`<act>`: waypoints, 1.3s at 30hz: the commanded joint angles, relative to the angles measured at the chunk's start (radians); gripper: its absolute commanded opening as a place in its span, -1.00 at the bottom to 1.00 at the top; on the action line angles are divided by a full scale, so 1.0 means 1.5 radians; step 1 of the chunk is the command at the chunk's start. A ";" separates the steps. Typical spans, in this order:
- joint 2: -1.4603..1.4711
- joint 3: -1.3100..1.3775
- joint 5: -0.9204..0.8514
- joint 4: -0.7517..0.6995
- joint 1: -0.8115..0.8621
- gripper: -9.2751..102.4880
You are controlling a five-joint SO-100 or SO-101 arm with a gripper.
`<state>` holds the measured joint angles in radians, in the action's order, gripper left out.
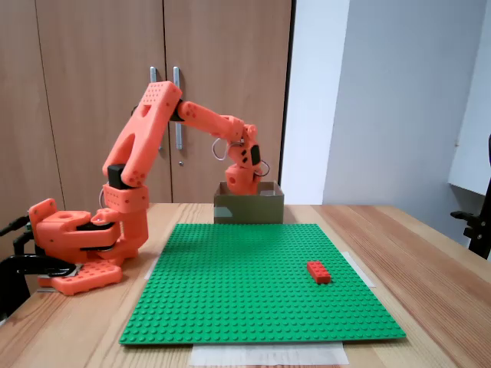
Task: Pick the yellow lego block and put it in the box.
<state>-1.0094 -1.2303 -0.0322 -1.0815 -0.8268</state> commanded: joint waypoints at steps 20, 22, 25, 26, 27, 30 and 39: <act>-0.069 0.034 0.031 -0.009 0.012 -0.63; -0.087 0.028 0.030 -0.008 0.010 -0.60; -0.115 0.017 0.033 -0.007 0.007 -0.58; -0.125 0.013 0.034 -0.006 0.006 -0.58; -0.135 0.008 0.034 -0.005 0.005 -0.58; -0.175 -0.021 0.029 0.007 0.005 -0.58; -0.320 -0.137 0.000 0.047 0.014 -0.63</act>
<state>-1.3790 -1.4189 -0.0169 -1.0308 -0.8161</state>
